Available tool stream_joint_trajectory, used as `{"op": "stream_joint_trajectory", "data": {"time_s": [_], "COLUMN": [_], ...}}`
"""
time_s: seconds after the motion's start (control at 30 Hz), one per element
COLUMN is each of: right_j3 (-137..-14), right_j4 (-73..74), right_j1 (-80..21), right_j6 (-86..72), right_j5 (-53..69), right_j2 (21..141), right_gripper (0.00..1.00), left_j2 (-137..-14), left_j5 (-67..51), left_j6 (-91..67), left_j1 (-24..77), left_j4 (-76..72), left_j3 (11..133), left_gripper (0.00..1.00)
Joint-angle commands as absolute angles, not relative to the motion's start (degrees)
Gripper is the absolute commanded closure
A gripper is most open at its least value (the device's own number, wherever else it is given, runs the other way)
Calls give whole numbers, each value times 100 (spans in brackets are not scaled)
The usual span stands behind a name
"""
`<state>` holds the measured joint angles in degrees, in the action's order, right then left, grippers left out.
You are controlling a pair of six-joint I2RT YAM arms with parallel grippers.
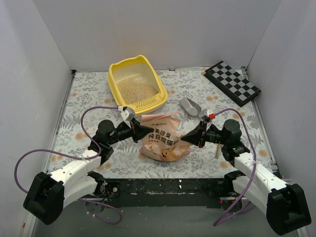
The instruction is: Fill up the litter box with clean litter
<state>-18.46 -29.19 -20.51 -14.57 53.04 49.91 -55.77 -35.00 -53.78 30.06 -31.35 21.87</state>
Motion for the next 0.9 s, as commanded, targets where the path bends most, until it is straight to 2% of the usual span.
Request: {"op": "stream_joint_trajectory", "data": {"time_s": [0.0,0.2,0.33,0.53,0.7,0.87], "right_j3": [-1837,-1951,-1951,-1732,-1301,-1073], "right_j4": [-3375,-3155,-3050,-2698,-2611,-2444], "right_j1": [-1995,-1881,-1758,-1652,-1609,-1442], "right_j6": [-1862,-3082,-3953,-4903,-5194,-5317], "right_j5": [5344,5124,5475,5976,6503,6723], "right_j2": [4939,5089,5045,4957,4843,4597], "right_gripper": [99,99,99,99,99,99], "left_j2": [-5625,-5301,-4870,-4878,-5106,-4957], "left_j5": [-4244,-4342,-4281,-4613,-5079,-5001], "left_j6": [-5695,-6186,-6582,-7926,-8595,-8411], "left_j1": [2944,2918,2892,2839,2830,2821], "left_j4": [-3401,-2656,-1734,-1266,-845,569], "left_j3": [2162,2408,2522,2426,2224,2574], "left_gripper": [100,100,100,100,100,100]}}
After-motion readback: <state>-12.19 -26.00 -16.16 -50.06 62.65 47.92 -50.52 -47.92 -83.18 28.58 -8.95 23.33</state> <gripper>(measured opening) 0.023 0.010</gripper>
